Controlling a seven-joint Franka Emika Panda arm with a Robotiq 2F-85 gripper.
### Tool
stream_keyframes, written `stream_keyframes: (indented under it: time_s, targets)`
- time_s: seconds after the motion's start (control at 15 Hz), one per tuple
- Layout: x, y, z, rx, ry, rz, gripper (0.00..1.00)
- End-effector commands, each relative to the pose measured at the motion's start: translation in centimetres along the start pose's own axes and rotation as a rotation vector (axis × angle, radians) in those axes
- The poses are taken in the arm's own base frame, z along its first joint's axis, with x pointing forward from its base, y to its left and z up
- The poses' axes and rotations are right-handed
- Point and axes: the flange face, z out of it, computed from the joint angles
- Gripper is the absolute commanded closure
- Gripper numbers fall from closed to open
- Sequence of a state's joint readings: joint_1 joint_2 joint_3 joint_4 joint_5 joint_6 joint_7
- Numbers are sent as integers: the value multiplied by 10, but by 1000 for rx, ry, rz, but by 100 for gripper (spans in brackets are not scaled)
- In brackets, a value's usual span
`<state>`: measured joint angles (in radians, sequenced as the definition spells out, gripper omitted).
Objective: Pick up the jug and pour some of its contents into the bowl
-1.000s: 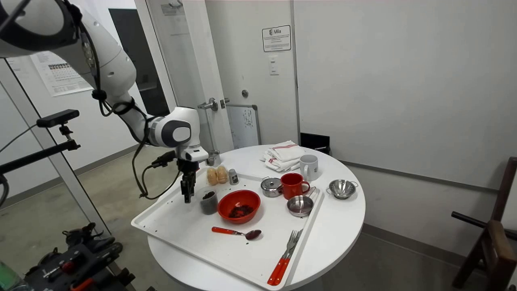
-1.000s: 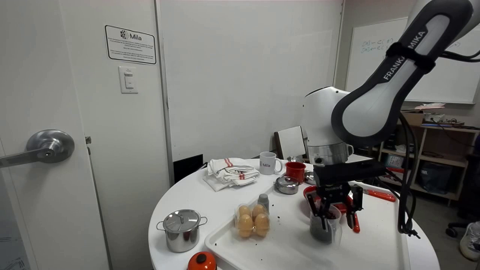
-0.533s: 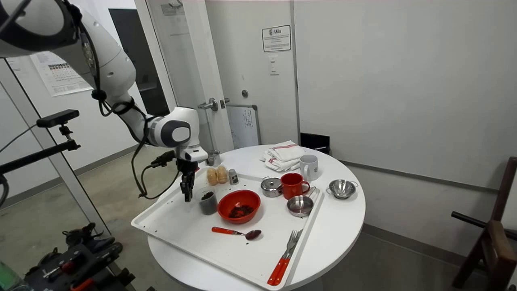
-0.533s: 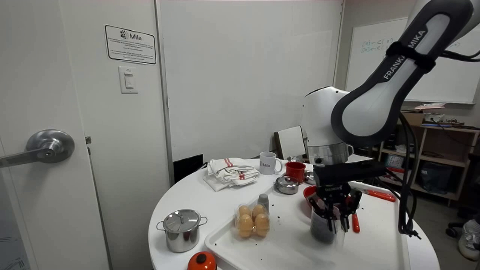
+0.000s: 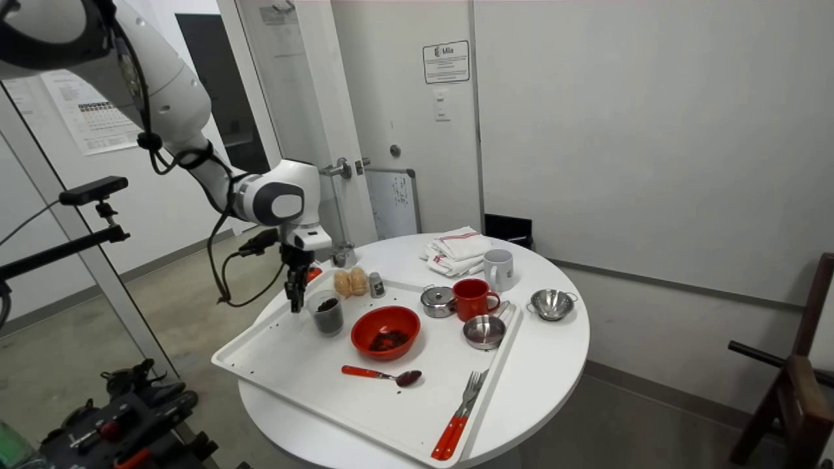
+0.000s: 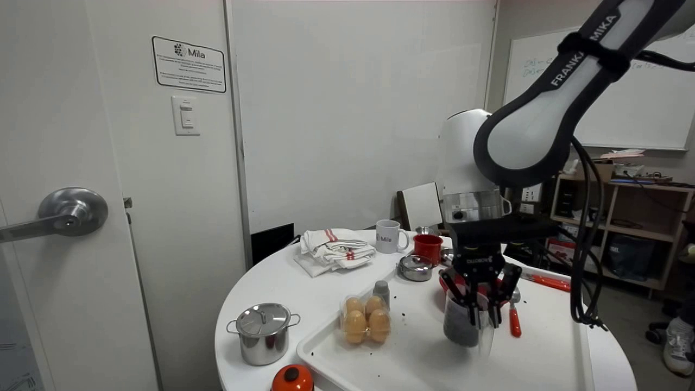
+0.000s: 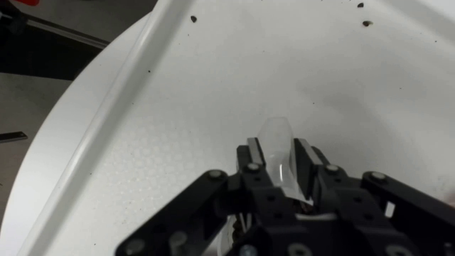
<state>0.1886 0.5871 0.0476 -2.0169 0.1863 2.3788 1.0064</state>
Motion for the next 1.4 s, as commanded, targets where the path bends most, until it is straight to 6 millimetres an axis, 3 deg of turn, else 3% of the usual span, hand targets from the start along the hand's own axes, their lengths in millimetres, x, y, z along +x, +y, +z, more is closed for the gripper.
stream_keyframes:
  time_s: [0.0,0.4,0.87,1.33]
  targets:
    - [1,15,-34,17,-59,54,88]
    - [18,19,-70,-57,-217,51,88]
    - [57,13,-115,-157,-388,60,88]
    - [85,14,-128,-182,-520,91,88]
